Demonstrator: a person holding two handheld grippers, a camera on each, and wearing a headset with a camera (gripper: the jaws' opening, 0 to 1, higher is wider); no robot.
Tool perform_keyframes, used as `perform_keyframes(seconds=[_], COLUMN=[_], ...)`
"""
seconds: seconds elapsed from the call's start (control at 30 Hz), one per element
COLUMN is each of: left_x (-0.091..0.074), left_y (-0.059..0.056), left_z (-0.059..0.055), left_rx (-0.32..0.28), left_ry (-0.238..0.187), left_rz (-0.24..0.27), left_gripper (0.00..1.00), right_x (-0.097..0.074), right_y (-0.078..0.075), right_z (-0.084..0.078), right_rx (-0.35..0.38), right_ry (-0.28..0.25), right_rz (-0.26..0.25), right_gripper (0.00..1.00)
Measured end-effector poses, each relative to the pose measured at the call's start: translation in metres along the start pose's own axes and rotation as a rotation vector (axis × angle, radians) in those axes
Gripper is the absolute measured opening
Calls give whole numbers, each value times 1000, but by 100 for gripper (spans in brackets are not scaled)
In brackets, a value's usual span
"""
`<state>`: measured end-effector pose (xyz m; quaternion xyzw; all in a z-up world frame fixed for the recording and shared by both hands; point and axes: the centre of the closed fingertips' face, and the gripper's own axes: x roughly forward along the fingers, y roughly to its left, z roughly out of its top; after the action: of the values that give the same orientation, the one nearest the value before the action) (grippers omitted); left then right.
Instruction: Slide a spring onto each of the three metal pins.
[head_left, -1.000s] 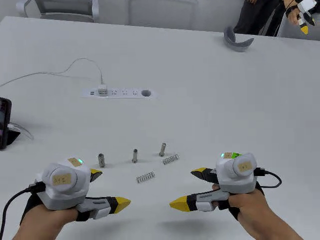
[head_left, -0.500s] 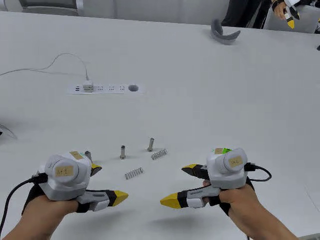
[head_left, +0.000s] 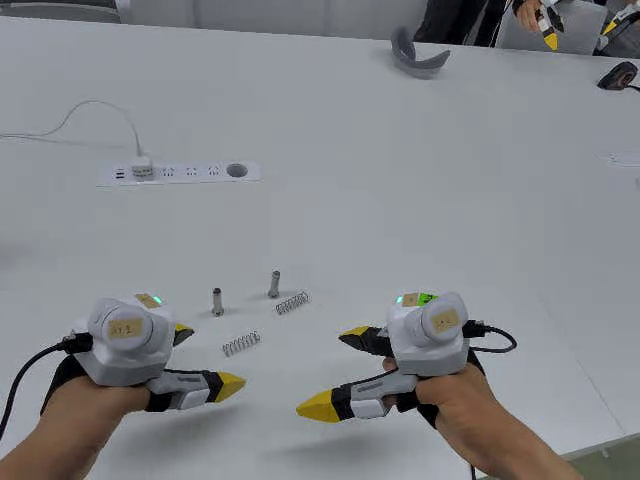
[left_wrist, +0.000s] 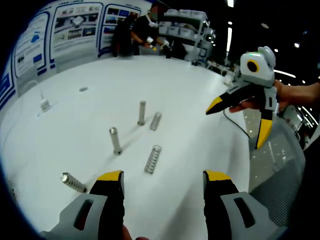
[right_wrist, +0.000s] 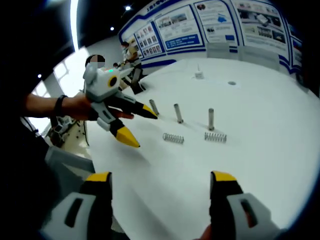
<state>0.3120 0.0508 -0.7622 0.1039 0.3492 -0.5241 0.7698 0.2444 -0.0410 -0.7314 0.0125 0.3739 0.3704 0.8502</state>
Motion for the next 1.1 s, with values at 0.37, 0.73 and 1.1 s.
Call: perform_keyframes(seconds=[0.37,0.73,1.1], left_x=[15,30,41], left_y=[0,11,16], left_z=[0,-1,-5], left_rx=[19,42,82], left_ry=[13,37,67], left_rz=[-12,7,33], left_gripper=[58,48,32], right_x=[-1,-5,-6], right_y=[6,6,5], right_z=[-2,-6,-8], right_rx=[11,13,14], right_ry=[-2,9,16], right_rz=[6,6,6], right_gripper=[83,83,83])
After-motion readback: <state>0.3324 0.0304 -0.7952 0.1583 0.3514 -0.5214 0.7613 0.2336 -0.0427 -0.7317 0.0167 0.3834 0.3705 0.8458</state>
